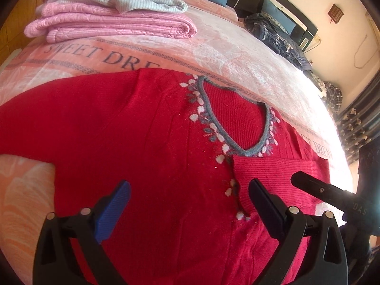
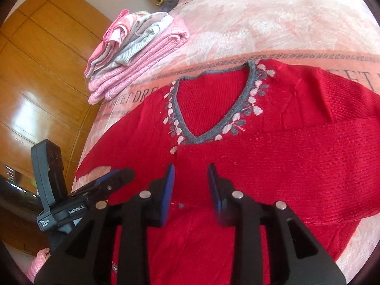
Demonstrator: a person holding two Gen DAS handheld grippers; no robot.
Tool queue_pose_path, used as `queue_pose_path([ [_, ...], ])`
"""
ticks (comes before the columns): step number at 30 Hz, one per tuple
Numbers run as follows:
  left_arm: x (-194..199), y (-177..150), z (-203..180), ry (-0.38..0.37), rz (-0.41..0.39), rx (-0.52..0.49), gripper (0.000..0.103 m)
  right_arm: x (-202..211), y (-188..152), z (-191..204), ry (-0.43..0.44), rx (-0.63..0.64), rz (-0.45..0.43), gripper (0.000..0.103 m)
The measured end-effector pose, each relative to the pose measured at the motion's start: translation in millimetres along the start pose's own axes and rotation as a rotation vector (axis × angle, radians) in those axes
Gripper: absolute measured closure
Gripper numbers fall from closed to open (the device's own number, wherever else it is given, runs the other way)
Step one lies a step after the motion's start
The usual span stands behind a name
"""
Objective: Fold small clothes
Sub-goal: 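Fold the gripped sleeve across the sweater body toward the left tool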
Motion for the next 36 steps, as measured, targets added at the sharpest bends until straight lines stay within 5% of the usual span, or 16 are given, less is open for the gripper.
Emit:
queue_pose_path([
  [5, -26.4, -16.1, -31.5, -0.130, 0.106, 0.052, 0.004, 26.5, 0.0, -55.7, -0.053, -0.069, -0.038, 0.074],
  [11, -54.8, -28.0, -52.3, -0.120, 0.156, 0.064, 0.007, 50.4, -9.2, -105.9, -0.083, -0.126, -0.066, 0.074],
  [17, -69.7, -24.9, -72.3, -0.137, 0.157, 0.047, 0.037, 63.6, -19.5, -134.6, -0.098, -0.157, -0.077, 0.074],
  [21, -74.1, -22.8, -69.6, -0.111, 0.109, 0.054, 0.090, 70.9, -23.9, -147.0, -0.103, -0.171, -0.083, 0.074],
  [30, -27.0, 9.2, -67.8, -0.128, -0.081, 0.012, 0.094, 84.8, -14.8, -163.4, -0.097, -0.229, -0.124, 0.071],
  [36, 18.3, 45.9, -18.2, -0.055, -0.196, 0.048, 0.094, 70.6, -9.1, -138.1, -0.060, -0.191, -0.097, 0.071],
])
Point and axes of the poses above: each gripper's, at about its wrist camera, not at the fingertips, and x roughly against the way its jaws point, z to its left, y to its top, the point moved 7 cm from there along -x, roughly the way its jaws point, and after that the axes turned 11 degrees about -y, right-handed, at the moved point
